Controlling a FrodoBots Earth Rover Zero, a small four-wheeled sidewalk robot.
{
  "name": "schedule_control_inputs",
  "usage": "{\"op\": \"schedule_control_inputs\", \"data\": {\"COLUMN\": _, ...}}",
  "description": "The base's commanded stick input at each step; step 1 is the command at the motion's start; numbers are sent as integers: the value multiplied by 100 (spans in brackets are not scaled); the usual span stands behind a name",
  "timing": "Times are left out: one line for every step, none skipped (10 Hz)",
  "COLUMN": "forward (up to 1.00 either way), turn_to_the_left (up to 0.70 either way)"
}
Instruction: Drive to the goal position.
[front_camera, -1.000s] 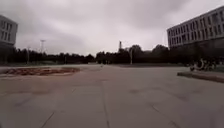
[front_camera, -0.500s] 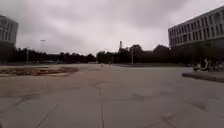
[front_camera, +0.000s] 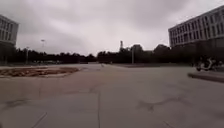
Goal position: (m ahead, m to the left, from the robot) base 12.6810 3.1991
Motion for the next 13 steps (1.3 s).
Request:
{"op": "schedule_control_inputs", "data": {"forward": 70, "turn_to_the_left": 0}}
{"op": "schedule_control_inputs", "data": {"forward": 70, "turn_to_the_left": 0}}
{"op": "schedule_control_inputs", "data": {"forward": 70, "turn_to_the_left": 0}}
{"op": "schedule_control_inputs", "data": {"forward": 70, "turn_to_the_left": 0}}
{"op": "schedule_control_inputs", "data": {"forward": 70, "turn_to_the_left": 0}}
{"op": "schedule_control_inputs", "data": {"forward": 70, "turn_to_the_left": 0}}
{"op": "schedule_control_inputs", "data": {"forward": 70, "turn_to_the_left": 0}}
{"op": "schedule_control_inputs", "data": {"forward": 70, "turn_to_the_left": 0}}
{"op": "schedule_control_inputs", "data": {"forward": 70, "turn_to_the_left": 0}}
{"op": "schedule_control_inputs", "data": {"forward": 70, "turn_to_the_left": 0}}
{"op": "schedule_control_inputs", "data": {"forward": 70, "turn_to_the_left": 0}}
{"op": "schedule_control_inputs", "data": {"forward": 70, "turn_to_the_left": 0}}
{"op": "schedule_control_inputs", "data": {"forward": 70, "turn_to_the_left": 0}}
